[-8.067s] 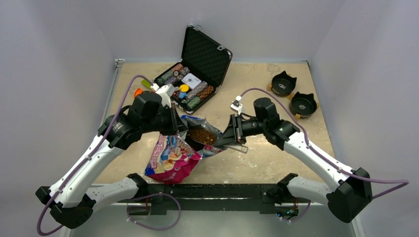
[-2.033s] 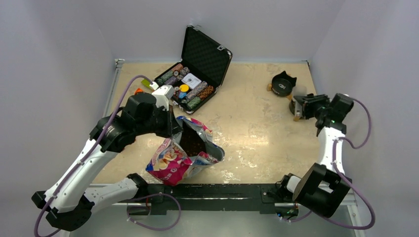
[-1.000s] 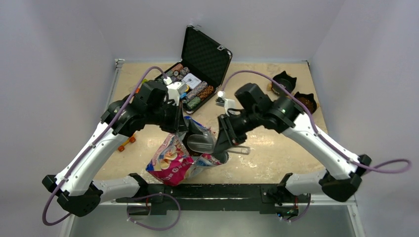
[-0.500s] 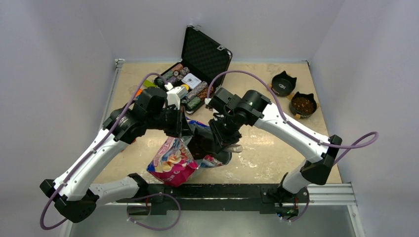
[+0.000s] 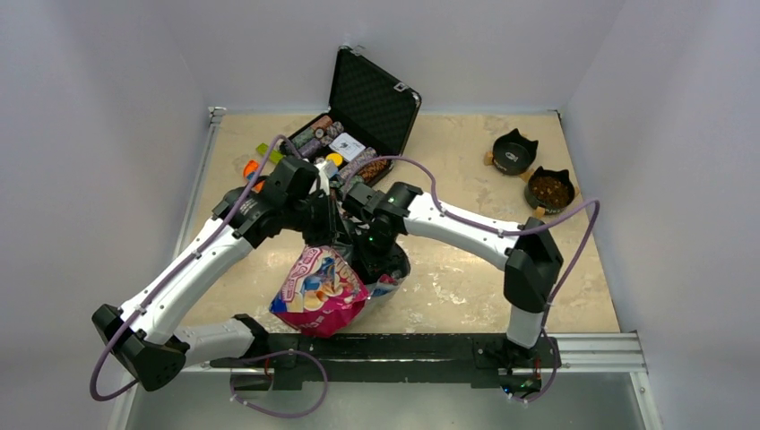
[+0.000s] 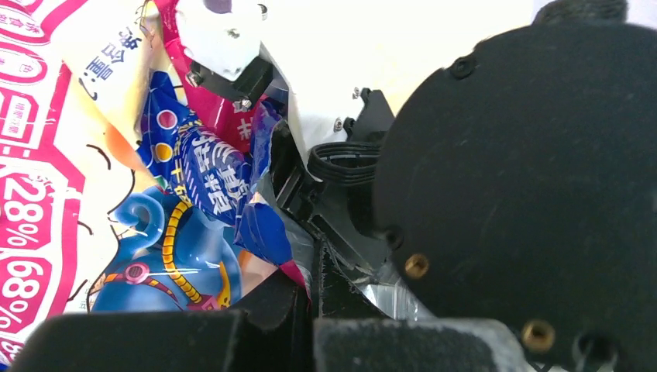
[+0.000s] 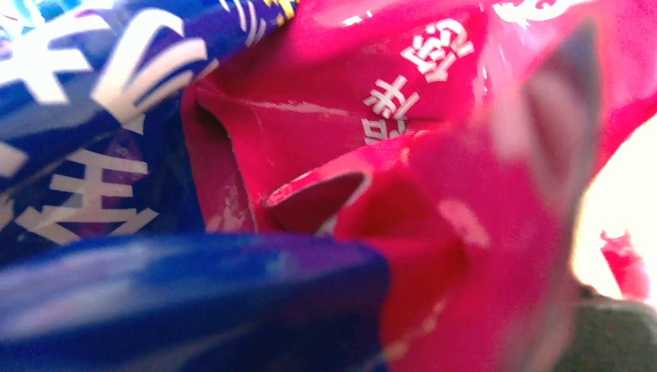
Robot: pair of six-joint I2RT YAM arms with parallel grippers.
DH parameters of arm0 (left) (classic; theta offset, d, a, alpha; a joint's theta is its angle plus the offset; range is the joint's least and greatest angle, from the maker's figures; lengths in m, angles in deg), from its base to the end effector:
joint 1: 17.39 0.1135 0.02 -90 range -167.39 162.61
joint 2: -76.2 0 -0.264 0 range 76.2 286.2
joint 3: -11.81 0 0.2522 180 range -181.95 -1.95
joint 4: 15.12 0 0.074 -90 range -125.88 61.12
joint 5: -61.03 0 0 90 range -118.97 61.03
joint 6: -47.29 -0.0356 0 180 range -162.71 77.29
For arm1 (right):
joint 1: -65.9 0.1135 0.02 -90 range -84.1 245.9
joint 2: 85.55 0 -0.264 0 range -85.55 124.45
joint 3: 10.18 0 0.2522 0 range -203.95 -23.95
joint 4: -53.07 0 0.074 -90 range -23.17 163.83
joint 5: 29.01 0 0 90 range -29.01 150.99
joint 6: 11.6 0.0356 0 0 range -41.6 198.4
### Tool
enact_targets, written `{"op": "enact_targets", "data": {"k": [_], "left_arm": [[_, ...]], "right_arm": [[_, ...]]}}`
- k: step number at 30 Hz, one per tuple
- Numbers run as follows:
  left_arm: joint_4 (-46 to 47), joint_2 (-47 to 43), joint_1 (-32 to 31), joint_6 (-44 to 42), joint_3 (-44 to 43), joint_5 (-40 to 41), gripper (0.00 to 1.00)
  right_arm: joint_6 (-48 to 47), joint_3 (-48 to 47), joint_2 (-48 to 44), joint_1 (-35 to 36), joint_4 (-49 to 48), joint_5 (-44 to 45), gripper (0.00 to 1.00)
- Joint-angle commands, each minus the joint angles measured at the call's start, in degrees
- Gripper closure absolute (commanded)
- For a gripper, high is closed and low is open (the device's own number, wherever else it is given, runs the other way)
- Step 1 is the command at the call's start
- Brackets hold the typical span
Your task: Serve the pet food
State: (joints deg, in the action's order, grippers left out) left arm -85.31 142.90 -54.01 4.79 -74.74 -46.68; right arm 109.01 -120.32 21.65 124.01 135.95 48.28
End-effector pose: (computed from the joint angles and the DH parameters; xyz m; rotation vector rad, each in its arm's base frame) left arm 0.1715 -0.1409 0.3585 -0.1037 2.6698 -0.9530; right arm 0.1883 0.3174 0.2716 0.7617 -2.9858 -0.4350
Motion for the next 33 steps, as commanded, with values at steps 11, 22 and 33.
{"op": "enact_targets", "data": {"k": [11, 22, 33], "left_arm": [[13.07, -11.59, -2.43, -3.52, 0.03, -2.95, 1.00], [13.42, -17.51, -2.40, -5.23, 1.30, 2.50, 1.00], [12.22, -18.14, -2.40, -4.68, 2.30, 4.24, 1.00]], "right_arm": [[13.18, 37.96, -30.20, -11.58, -71.55, -48.42, 1.00], [18.83, 50.76, -38.85, -17.40, -68.85, -47.76, 1.00], [9.01, 32.96, -29.96, -18.99, -24.68, -25.14, 1.00]]}}
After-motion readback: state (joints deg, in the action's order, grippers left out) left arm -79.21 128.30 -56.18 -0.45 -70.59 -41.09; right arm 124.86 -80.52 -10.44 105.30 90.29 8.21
